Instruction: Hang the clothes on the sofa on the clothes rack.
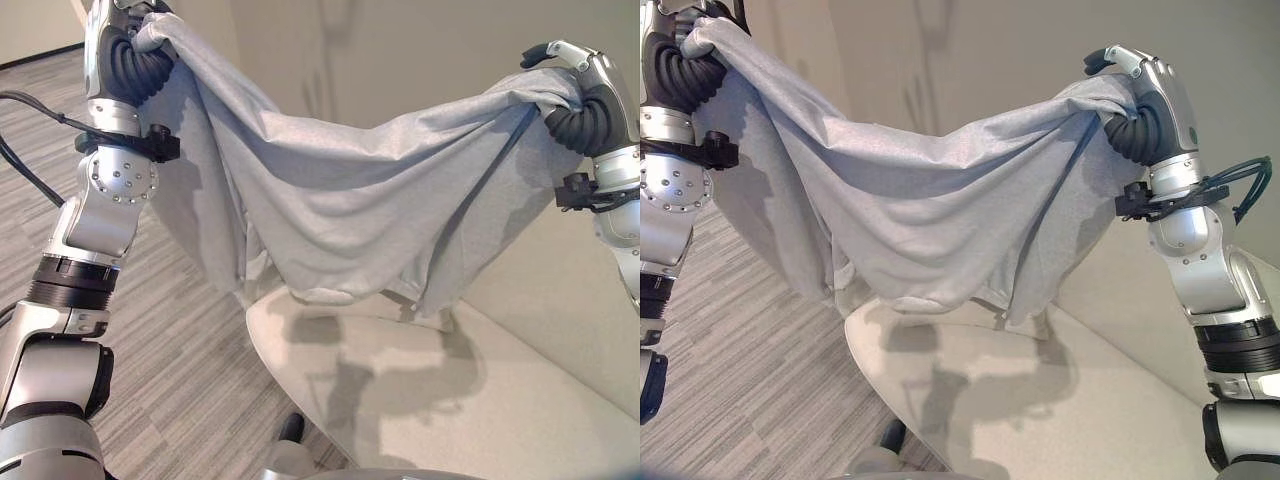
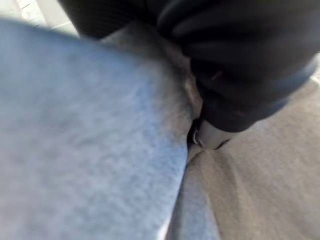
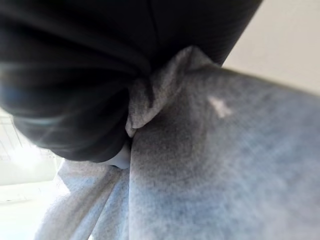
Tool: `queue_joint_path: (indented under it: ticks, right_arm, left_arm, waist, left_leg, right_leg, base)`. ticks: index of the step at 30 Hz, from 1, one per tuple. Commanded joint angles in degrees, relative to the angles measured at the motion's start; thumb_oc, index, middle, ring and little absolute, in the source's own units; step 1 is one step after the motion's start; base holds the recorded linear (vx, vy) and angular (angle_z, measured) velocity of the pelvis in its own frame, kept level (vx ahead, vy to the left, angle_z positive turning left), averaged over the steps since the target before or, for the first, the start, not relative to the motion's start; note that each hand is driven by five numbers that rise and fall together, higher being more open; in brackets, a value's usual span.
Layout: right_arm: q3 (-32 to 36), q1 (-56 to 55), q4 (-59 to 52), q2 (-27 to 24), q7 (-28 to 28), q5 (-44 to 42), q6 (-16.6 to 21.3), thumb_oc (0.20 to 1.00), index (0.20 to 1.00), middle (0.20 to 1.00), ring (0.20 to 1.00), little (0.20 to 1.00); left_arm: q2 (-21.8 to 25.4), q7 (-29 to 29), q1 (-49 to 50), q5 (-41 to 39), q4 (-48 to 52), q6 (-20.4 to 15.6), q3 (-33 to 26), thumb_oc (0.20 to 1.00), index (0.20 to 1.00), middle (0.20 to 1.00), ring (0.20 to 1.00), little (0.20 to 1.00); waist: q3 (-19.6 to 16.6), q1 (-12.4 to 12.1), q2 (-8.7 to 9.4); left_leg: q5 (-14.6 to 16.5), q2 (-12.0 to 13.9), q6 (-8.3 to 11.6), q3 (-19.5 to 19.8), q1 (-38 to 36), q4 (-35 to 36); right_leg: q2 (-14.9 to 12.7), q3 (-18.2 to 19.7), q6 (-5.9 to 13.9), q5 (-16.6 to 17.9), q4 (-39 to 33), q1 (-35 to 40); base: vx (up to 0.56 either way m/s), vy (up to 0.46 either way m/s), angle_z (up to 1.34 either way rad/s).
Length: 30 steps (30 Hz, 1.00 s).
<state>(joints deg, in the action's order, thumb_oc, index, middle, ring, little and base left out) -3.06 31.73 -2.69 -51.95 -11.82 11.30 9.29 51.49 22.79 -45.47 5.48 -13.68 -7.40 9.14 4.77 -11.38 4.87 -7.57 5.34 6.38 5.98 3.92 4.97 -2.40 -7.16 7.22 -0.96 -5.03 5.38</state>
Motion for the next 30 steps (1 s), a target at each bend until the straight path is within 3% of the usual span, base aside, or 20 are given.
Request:
queue_joint_path:
  ticks: [1,2,5,6,7,8,10,11,12,13,14,15,16,20,22,24,26,27,28,30]
  right_arm:
    - [5.0,-0.3,-0.9,-1.5,-4.2,-0.2,1.1,0.2,0.2,0.2,0.2,0.2]
    - [6.3,-0.7,0.1,-3.3,-5.6,-1.3,1.1,0.2,0.2,0.2,0.2,0.2]
    - [7.4,-1.2,1.0,-4.0,-6.4,-2.3,1.4,0.2,0.2,0.2,0.2,0.2]
    - [7.6,-1.9,2.1,-4.8,-7.1,-2.6,1.4,0.2,0.2,0.2,0.2,0.2]
    - [7.9,-3.2,2.6,-6.2,-6.9,-1.7,0.9,0.2,0.2,0.2,0.2,0.2]
    - [8.4,-4.1,3.0,-6.9,-7.3,-1.3,0.7,0.2,0.2,0.2,0.2,0.2]
    - [10.7,-7.0,5.0,-7.3,-6.6,-1.7,0.0,0.2,0.2,0.2,0.2,0.2]
    - [12.3,-7.9,5.8,-6.9,-7.3,-2.0,-0.6,0.2,0.2,0.2,0.2,0.2]
    - [10.9,-5.9,7.4,-6.0,-8.7,-1.3,-0.9,0.2,0.2,0.2,0.2,0.2]
    - [10.7,-5.2,7.1,-5.8,-8.8,-1.2,-1.4,0.2,0.2,0.2,0.2,0.2]
    - [11.3,-5.1,7.9,-5.5,-9.1,-1.7,-1.2,0.2,0.2,0.2,0.2,0.2]
    - [11.3,-5.1,7.9,-5.5,-9.0,-1.7,-1.2,0.2,0.2,0.2,0.2,0.2]
    - [11.3,-5.4,7.6,-5.2,-8.5,-2.0,-1.0,0.2,0.2,0.2,0.2,0.2]
    - [11.9,-6.6,6.8,-4.3,-7.3,-0.6,-0.9,0.2,0.2,0.2,0.2,0.2]
    - [11.6,-5.6,6.8,-3.7,-7.6,-1.1,-0.6,0.2,0.2,0.2,0.2,0.2]
    - [10.2,-5.1,6.6,-5.0,-6.7,-1.6,-0.5,0.2,0.2,0.2,0.2,0.2]
    - [11.8,-6.7,6.4,-6.4,-6.4,-2.4,-0.6,0.2,0.2,0.2,0.2,0.2]
    - [13.1,-7.9,6.2,-6.5,-7.1,-3.3,-0.4,0.2,0.2,0.2,0.2,0.2]
    - [13.0,-9.2,6.3,-6.4,-8.2,-3.4,-0.4,0.2,0.2,0.2,0.2,0.2]
    - [13.0,-9.3,5.6,-7.1,-7.7,-2.6,-0.7,0.2,0.2,0.2,0.2,0.2]
  left_arm:
    - [-0.8,0.8,-5.4,0.6,-1.0,-1.5,-0.3,0.2,0.2,0.2,0.2,0.2]
    - [0.0,0.8,-7.0,0.2,-0.2,-1.7,0.5,0.2,0.2,0.2,0.2,0.2]
    - [1.6,1.0,-8.2,-0.4,0.0,-2.2,1.6,0.2,0.2,0.2,0.2,0.2]
    - [3.0,1.7,-9.4,-1.5,-0.5,-3.4,2.8,0.2,0.2,0.2,0.2,0.2]
    - [3.9,2.4,-10.0,-2.5,-0.8,-3.8,3.3,0.2,0.2,0.2,0.2,0.2]
    - [3.8,3.2,-10.9,-3.0,-0.6,-4.2,4.1,0.2,0.2,0.2,0.2,0.2]
    - [3.8,2.7,-10.1,-2.5,-0.1,-3.8,3.2,0.2,0.2,0.2,0.2,0.2]
    - [4.4,2.5,-10.6,-2.5,0.8,-4.0,3.6,0.2,0.2,0.2,0.2,0.2]
    - [5.9,2.8,-11.9,-1.9,1.7,-3.4,4.2,0.2,0.2,0.2,0.2,0.2]
    - [7.2,2.6,-11.8,-1.3,2.6,-3.0,3.7,0.2,0.2,0.2,0.2,0.2]
    - [7.5,1.5,-10.8,-0.5,3.4,-3.4,2.5,0.2,0.2,0.2,0.2,0.2]
    - [7.5,1.5,-10.8,-0.5,3.4,-3.4,2.5,0.2,0.2,0.2,0.2,0.2]
    - [6.9,0.7,-11.2,-0.8,2.9,-3.2,2.5,0.2,0.2,0.2,0.2,0.2]
    - [6.7,-0.6,-9.7,-0.5,2.6,-2.2,-0.3,0.2,0.2,0.2,0.2,0.2]
    - [7.1,-0.5,-7.5,-0.4,2.8,-2.7,-2.0,0.2,0.2,0.2,0.2,0.2]
    - [5.0,-0.2,-3.9,-0.7,3.1,-3.2,-3.9,0.2,0.2,0.2,0.2,0.2]
    - [4.4,-0.6,-3.1,-0.4,3.7,-3.1,-4.4,0.2,0.2,0.2,0.2,0.2]
    - [5.1,-0.1,-6.3,-1.5,2.7,-3.7,-2.5,0.2,0.2,0.2,0.2,0.2]
    - [5.6,1.2,-10.1,-3.1,1.1,-4.8,1.5,0.2,0.2,0.2,0.2,0.2]
    - [5.9,1.7,-11.9,-3.5,0.4,-4.5,2.9,0.2,0.2,0.2,0.2,0.2]
  waist:
    - [-2.5,-0.4,0.7]
    - [-0.1,0.2,1.29]
    - [0.4,0.8,1.9]
    - [0.5,1.0,2.33]
    - [0.1,1.4,2.3]
    - [0.1,1.5,1.91]
    - [-1.4,2.5,1.27]
    - [-1.0,3.2,1.58]
    - [-0.3,2.5,2.82]
    - [0.0,2.3,3.25]
    - [-0.2,1.4,4.92]
    - [-0.4,1.4,4.95]
    - [-1.4,0.4,5.64]
    - [-3.5,-2.9,9.21]
    - [-3.9,-3.2,9.36]
    - [-2.3,-2.3,6.53]
    - [-1.4,-1.2,5.31]
    - [-0.6,0.3,7.11]
    - [-1.5,1.3,7.27]
    - [-2.2,1.2,6.6]
  left_leg:
    - [4.7,0.3,0.28,-6.6,-1.6,-1.2]
    - [5.4,0.4,0.74,-6.9,2.1,-6.5]
    - [8.1,1.2,1.67,-5.6,5.4,-11.1]
    - [8.8,2.5,3.17,-1.6,6.6,-12.9]
    - [9.7,4.6,2.94,3.2,5.9,-12.4]
    - [10.0,5.1,3.49,5.2,5.6,-12.4]
    - [10.6,6.2,3.28,4.0,2.4,-7.5]
    - [10.1,4.9,2.63,2.6,2.6,-6.8]
    - [10.8,4.0,1.27,-1.5,2.6,-6.0]
    - [10.6,3.6,0.68,-3.6,2.3,-5.2]
    - [8.6,0.3,-1.56,-6.6,2.6,-2.8]
    - [8.9,0.3,-1.58,-6.7,2.4,-2.6]
    - [7.6,-1.1,-2.46,-7.6,3.0,-1.4]
    - [5.7,-5.4,-3.52,-10.5,4.9,-0.5]
    - [5.2,-6.6,-3.25,-11.3,5.7,-0.4]
    - [5.0,-7.4,-2.99,-11.3,5.7,-0.5]
    - [5.4,-5.1,-2.41,-10.6,5.8,-1.6]
    - [4.9,3.3,0.23,-7.5,8.5,-4.8]
    - [3.0,9.6,2.56,-6.2,9.7,-6.1]
    - [3.6,9.7,3.16,-5.3,9.0,-5.5]
  right_leg:
    - [1.0,3.1,2.65,-4.5,7.6,-4.7]
    - [0.4,3.5,2.44,-4.2,8.6,-5.4]
    - [0.2,4.0,2.98,-3.9,8.8,-6.1]
    - [-1.2,5.2,4.11,-3.2,8.3,-6.7]
    - [-2.6,6.9,5.17,-2.8,7.6,-7.4]
    - [-3.4,7.7,5.6,-2.2,7.1,-7.5]
    - [-5.1,9.4,6.7,-0.4,4.7,-8.0]
    - [-7.9,10.6,7.78,4.1,3.4,-10.3]
    - [-8.1,11.2,7.78,8.2,2.3,-14.0]
    - [-7.8,10.2,7.78,9.2,2.6,-15.1]
    - [-4.5,9.5,6.42,4.4,8.9,-12.9]
    - [-4.5,9.5,6.44,4.1,9.0,-12.9]
    - [-2.0,9.2,4.75,0.0,11.8,-9.5]
    - [3.8,8.5,2.63,-5.7,8.7,-3.4]
    - [4.8,9.5,2.76,-5.3,3.7,-2.4]
    - [6.1,10.6,2.43,-4.2,3.5,-5.4]
    - [4.6,8.2,2.94,-3.9,4.7,-6.7]
    - [-1.0,5.5,5.05,-3.9,4.4,-8.6]
    - [-4.2,4.0,7.02,-4.2,3.4,-8.6]
    - [-5.1,3.7,7.42,-3.8,2.8,-8.0]
  base:
    - [-0.14,0.005,0.03]
    - [-0.14,0.018,0.03]
    - [-0.06,0.09,0.56]
    - [-0.06,0.411,0.37]
    - [-0.07,0.5,-0.21]
    - [0.01,0.532,-0.66]
    - [-0.04,0.602,-0.9]
    - [-0.27,0.734,-0.86]
    - [-0.32,0.651,-1.07]
    - [-0.49,0.749,-1.7]
    - [-0.33,0.533,-1.6]
    - [-0.4,0.573,-1.13]
    - [-0.14,0.198,-0.09]
    - [-0.08,0.192,-0.05]
    - [0.01,0.174,0.22]
    - [-0.03,0.37,0.4]
    - [-0.08,0.449,0.96]
    - [-0.03,0.808,1.37]
    - [-0.01,0.676,0.73]
    - [0.16,0.553,0.25]
